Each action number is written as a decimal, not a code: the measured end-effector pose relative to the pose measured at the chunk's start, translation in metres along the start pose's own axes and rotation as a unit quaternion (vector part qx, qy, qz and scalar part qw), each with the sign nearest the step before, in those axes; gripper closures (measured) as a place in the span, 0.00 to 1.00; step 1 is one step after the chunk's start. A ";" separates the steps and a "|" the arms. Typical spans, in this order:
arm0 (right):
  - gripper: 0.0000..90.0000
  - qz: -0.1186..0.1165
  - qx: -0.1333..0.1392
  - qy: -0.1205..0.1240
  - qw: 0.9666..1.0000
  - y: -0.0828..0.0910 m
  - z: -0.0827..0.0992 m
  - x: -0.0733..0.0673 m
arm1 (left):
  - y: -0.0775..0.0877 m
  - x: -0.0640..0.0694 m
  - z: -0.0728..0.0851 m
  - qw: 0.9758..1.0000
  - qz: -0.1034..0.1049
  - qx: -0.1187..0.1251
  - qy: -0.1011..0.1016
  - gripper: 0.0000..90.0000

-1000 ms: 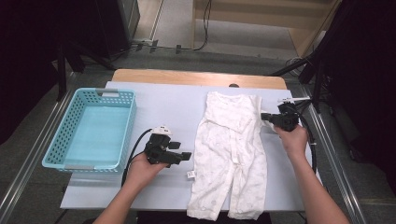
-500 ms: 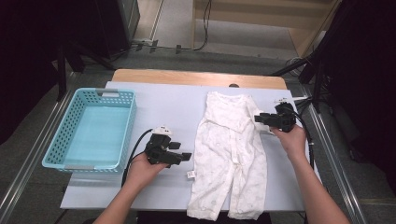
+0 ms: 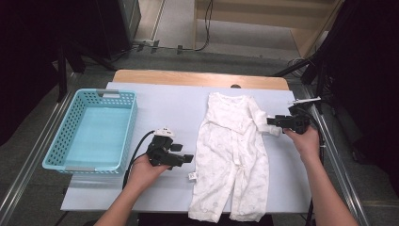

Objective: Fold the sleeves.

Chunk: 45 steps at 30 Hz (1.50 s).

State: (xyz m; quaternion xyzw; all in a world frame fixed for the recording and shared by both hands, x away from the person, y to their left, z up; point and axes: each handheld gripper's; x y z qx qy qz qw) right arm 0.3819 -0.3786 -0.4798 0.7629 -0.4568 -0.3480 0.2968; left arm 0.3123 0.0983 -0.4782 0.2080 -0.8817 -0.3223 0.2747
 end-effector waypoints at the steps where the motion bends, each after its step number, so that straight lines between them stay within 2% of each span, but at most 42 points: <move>1: 0.47 0.001 0.002 -0.010 1.000 0.001 0.002 0.006 | 0.000 0.000 0.000 1.000 -0.001 -0.001 0.000 0.34; 5: 0.47 0.007 -0.001 -0.025 1.000 0.002 0.005 0.016 | 0.000 0.000 0.000 1.000 -0.001 -0.001 -0.001 0.34; 6: 0.48 0.009 -0.003 -0.035 0.999 0.001 0.008 0.021 | 0.000 0.000 0.000 1.000 0.000 0.001 -0.002 0.34; 12: 0.50 0.026 -0.014 -0.041 0.999 -0.005 0.011 0.030 | -0.001 0.001 0.000 1.000 -0.002 0.000 -0.005 0.35; 13: 0.50 0.034 -0.018 -0.044 0.998 -0.007 0.012 0.032 | -0.002 0.001 0.000 1.000 -0.001 -0.001 -0.005 0.35; 19: 0.55 0.041 -0.024 -0.047 0.998 -0.015 0.013 0.033 | -0.003 0.001 0.000 1.000 -0.002 -0.002 -0.004 0.35; 22: 0.67 0.066 -0.019 -0.031 0.997 -0.020 0.013 0.028 | -0.003 0.001 0.000 1.000 -0.003 -0.003 -0.004 0.35; 23: 0.67 0.066 -0.019 -0.031 0.997 -0.020 0.013 0.028 | -0.003 0.001 0.000 1.000 -0.003 -0.003 -0.004 0.35; 24: 0.77 0.078 -0.012 -0.033 0.996 -0.021 0.015 0.026 | -0.003 0.001 0.000 1.000 -0.004 -0.004 -0.004 0.35; 25: 0.81 0.081 -0.011 -0.035 0.996 -0.021 0.015 0.026 | -0.003 0.001 0.000 1.000 -0.004 -0.004 -0.004 0.35; 26: 0.81 0.081 -0.011 -0.035 0.996 -0.021 0.015 0.026 | -0.003 0.001 0.000 1.000 -0.004 -0.004 -0.004 0.35; 28: 0.87 0.071 -0.013 -0.050 0.996 -0.020 0.015 0.028 | -0.004 0.001 0.000 1.000 -0.003 -0.004 -0.006 0.35; 33: 0.89 0.072 -0.018 -0.044 0.996 -0.021 0.014 0.027 | -0.003 0.001 0.000 1.000 -0.003 -0.002 -0.004 0.35; 37: 0.92 0.050 -0.021 -0.071 0.996 -0.019 0.013 0.031 | -0.003 0.001 0.000 1.000 -0.004 -0.003 -0.006 0.35; 40: 0.93 0.035 -0.012 -0.082 0.996 -0.016 0.012 0.032 | -0.002 0.001 0.000 1.000 -0.002 0.000 -0.005 0.35; 45: 0.93 0.033 0.000 -0.074 0.997 -0.006 0.010 0.029 | -0.003 0.000 0.000 1.000 -0.005 -0.004 -0.007 0.35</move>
Point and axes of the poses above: each handheld gripper's, and its own axes: y roughly backward along the jaws, z roughly out of its underside, x roughly to its right, and after that the axes turned 2 degrees about -x, right-handed
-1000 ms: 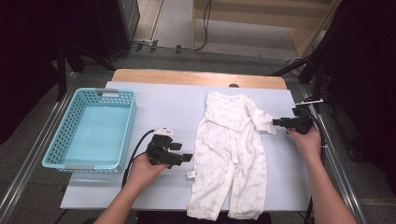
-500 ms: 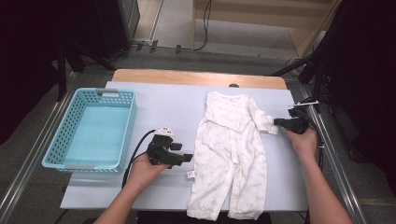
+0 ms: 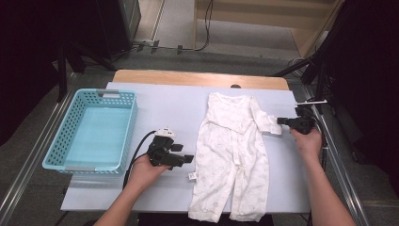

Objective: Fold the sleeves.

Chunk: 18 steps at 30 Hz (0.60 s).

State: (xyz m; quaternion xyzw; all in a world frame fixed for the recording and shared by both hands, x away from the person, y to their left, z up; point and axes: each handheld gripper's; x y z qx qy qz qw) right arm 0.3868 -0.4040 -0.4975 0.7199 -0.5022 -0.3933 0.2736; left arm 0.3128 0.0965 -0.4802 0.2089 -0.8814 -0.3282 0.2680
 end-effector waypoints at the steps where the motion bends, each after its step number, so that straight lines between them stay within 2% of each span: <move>1: 0.93 0.001 0.002 -0.001 1.000 0.001 0.000 -0.001 | 0.000 0.000 0.000 1.000 0.001 0.001 0.001 0.35; 7: 0.93 -0.013 0.016 -0.004 1.000 0.009 -0.002 -0.004 | -0.001 0.000 0.000 1.000 0.001 0.000 0.001 0.35; 12: 0.93 -0.021 0.031 0.015 0.999 0.019 -0.004 -0.014 | -0.001 -0.001 0.000 1.000 0.001 -0.003 0.000 0.35; 18: 0.92 -0.029 0.035 0.026 0.999 0.025 -0.007 -0.024 | -0.002 -0.001 0.000 1.000 0.001 -0.006 0.000 0.35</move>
Point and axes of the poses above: each handheld gripper's, and its own axes: y roughly backward along the jaws, z roughly out of its underside, x roughly to its right, and after that the axes turned 2 degrees about -x, right-handed
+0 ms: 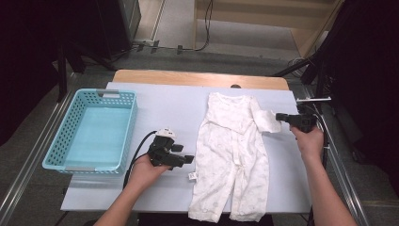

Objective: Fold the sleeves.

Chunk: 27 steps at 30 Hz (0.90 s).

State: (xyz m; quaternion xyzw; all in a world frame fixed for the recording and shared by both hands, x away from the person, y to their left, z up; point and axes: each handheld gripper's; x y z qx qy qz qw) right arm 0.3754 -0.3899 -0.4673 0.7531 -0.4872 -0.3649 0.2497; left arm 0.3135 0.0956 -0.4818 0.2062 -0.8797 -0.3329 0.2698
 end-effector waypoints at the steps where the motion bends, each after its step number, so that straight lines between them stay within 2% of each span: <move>1: 0.92 0.000 0.000 0.000 1.000 0.000 0.000 0.000 | 0.000 0.000 0.000 1.000 0.000 0.000 0.000 0.35; 14: 0.92 -0.020 0.002 0.035 0.999 0.003 -0.006 -0.031 | 0.002 0.000 0.000 1.000 -0.001 0.005 0.000 0.35; 18: 0.92 -0.023 -0.004 0.052 0.998 -0.002 -0.009 -0.041 | 0.001 -0.001 0.000 1.000 0.002 0.007 0.004 0.35; 27: 0.92 -0.037 -0.018 0.066 0.997 -0.013 -0.018 -0.061 | -0.001 -0.001 -0.001 1.000 0.002 0.005 0.002 0.35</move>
Point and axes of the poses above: each handheld gripper's, and its own axes: y roughly backward along the jaws, z roughly out of its underside, x roughly to its right, and after that the axes turned 2 degrees about -x, right-handed
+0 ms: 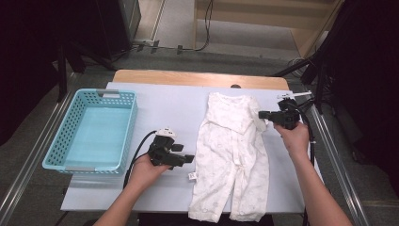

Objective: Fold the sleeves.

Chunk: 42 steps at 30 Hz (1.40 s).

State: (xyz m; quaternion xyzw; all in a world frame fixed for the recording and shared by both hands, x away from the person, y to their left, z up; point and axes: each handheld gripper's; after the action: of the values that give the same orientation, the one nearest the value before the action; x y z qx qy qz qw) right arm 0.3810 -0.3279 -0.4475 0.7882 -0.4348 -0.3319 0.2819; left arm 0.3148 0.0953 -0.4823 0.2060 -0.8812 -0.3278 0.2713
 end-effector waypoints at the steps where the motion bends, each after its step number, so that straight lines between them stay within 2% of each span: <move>1: 0.92 0.000 0.000 0.000 1.000 0.000 0.000 0.000 | 0.000 0.000 0.000 1.000 0.000 0.000 0.000 0.35; 2: 0.92 0.000 -0.005 0.011 1.000 -0.004 -0.003 -0.005 | -0.001 0.000 0.000 1.000 0.000 0.000 0.000 0.35; 8: 0.92 0.002 -0.017 0.019 1.000 -0.011 -0.015 -0.012 | -0.001 0.000 0.000 1.000 0.001 0.001 0.001 0.35; 16: 0.92 -0.008 -0.024 0.027 0.999 -0.018 -0.027 -0.021 | -0.001 -0.001 0.000 1.000 -0.002 -0.002 0.003 0.35; 17: 0.92 -0.017 -0.018 0.025 0.999 -0.018 -0.029 -0.023 | -0.001 -0.001 0.000 1.000 -0.002 -0.002 0.003 0.35; 20: 0.92 -0.023 -0.013 0.018 0.999 -0.019 -0.030 -0.024 | -0.001 -0.002 0.000 1.000 -0.002 -0.002 0.004 0.35; 25: 0.92 -0.023 -0.021 0.027 0.999 -0.025 -0.034 -0.030 | -0.001 -0.003 0.000 1.000 -0.006 -0.005 0.003 0.35; 32: 0.92 -0.027 -0.039 0.045 0.998 -0.039 -0.040 -0.048 | -0.001 -0.003 0.000 1.000 -0.006 -0.002 0.006 0.35; 42: 0.91 -0.038 -0.041 0.056 0.997 -0.050 -0.044 -0.064 | -0.001 -0.003 0.000 1.000 -0.003 -0.001 0.007 0.35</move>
State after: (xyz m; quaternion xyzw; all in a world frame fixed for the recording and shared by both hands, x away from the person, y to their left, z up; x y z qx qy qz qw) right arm 0.4143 -0.2422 -0.4390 0.8095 -0.3738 -0.3151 0.3251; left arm 0.3173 0.0965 -0.4840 0.2108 -0.8781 -0.3284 0.2769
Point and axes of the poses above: each handheld gripper's, and its own axes: y roughly backward along the jaws, z roughly out of its underside, x roughly to its right, and after that the axes turned 2 degrees about -x, right-handed
